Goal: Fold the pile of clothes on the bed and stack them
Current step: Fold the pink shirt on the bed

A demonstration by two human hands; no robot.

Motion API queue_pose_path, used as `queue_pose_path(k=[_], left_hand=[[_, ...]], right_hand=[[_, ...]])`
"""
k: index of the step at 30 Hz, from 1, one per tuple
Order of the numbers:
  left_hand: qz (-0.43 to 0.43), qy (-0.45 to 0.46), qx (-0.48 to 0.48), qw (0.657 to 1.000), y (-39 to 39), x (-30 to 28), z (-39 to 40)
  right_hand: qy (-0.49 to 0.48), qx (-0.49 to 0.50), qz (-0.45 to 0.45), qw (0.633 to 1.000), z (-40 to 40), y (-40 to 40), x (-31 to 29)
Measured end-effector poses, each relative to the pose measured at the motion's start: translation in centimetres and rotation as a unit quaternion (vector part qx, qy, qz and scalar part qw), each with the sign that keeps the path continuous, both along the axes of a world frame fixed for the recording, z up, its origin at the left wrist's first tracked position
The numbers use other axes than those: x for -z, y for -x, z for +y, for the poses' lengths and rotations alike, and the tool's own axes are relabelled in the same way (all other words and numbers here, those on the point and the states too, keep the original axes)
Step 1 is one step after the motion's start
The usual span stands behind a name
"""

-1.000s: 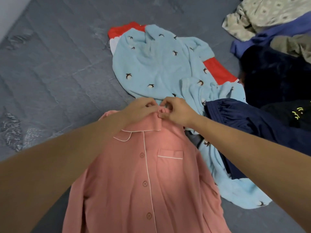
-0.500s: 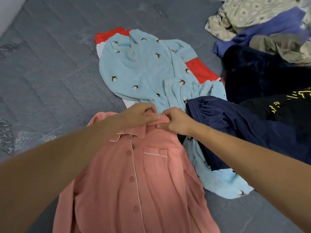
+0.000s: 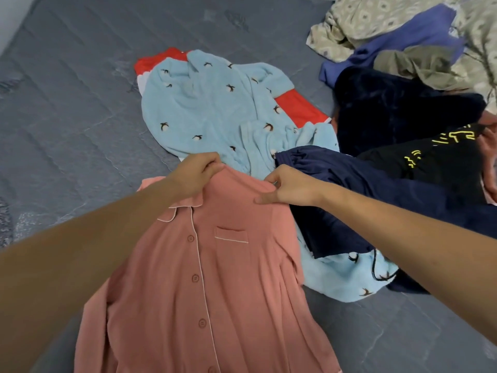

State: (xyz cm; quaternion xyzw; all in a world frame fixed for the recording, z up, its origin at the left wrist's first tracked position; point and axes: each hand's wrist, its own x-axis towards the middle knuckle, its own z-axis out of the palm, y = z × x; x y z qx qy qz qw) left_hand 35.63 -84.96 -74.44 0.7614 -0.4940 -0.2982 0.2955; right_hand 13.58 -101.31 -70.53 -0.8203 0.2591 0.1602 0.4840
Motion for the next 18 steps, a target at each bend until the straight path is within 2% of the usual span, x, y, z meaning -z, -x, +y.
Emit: queue_pose_path(k=[5,9,13,15,18], left_hand=[[0.049,-0.102,0.103,0.988,4.1,-1.4,-2.2],[0.068,-0.101,0.196,0.973,6.7,-2.6,-5.1],[0.066,-0.061,0.195,0.977,6.5,-3.4,-6.1],[0.059,-0.058,0.183,0.98,6.3,-3.3,-6.4],[0.105,-0.1,0.197,0.97,8.0,-3.5,-7.2]], right_hand=[[0.008,0.007,-0.017,1.0,-0.7,2.4,0.0],[0.02,-0.016,-0.027,0.999,-0.9,3.7,-0.4],[0.01,-0.049,0.046,0.998,-2.0,5.9,-1.3],[0.017,-0.053,0.051,0.997,-2.5,6.9,-1.7],[0.018,-0.028,0.024,0.999,-3.1,8.2,-2.4]])
